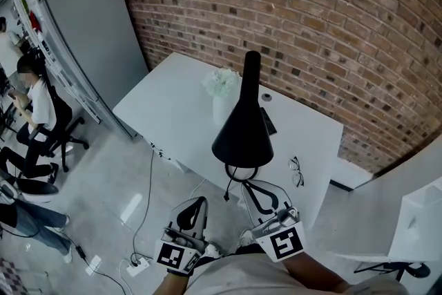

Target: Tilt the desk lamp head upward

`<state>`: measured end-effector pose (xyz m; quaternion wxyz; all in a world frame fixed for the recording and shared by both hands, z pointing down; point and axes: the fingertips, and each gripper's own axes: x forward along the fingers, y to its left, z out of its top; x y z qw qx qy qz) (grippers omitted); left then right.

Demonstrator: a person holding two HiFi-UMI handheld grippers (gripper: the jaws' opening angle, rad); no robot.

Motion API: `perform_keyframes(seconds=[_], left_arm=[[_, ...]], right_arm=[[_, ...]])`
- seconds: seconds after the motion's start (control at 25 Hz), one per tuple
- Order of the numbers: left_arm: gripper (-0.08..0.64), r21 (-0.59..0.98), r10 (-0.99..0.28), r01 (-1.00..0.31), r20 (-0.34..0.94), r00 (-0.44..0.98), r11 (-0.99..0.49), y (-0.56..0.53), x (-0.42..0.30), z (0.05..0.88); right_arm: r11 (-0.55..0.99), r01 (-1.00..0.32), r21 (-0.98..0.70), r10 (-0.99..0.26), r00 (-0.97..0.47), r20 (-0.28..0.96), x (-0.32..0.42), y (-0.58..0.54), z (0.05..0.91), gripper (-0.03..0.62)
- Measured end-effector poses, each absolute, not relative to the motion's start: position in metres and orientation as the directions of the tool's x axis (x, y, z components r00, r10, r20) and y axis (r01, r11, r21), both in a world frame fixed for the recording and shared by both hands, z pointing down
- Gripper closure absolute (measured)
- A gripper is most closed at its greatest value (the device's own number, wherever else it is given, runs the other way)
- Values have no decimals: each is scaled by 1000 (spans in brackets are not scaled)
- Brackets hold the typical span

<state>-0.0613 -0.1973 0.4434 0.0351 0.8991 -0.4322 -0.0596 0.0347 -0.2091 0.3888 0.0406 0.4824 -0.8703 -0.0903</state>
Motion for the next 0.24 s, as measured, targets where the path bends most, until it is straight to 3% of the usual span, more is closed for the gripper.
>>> perform_keyframes(seconds=[0.24], left_arm=[[555, 116, -774, -766, -68, 629, -633, -197, -52, 443]], right_arm=[[519, -830, 203, -846, -533, -15, 40, -205, 389, 577]])
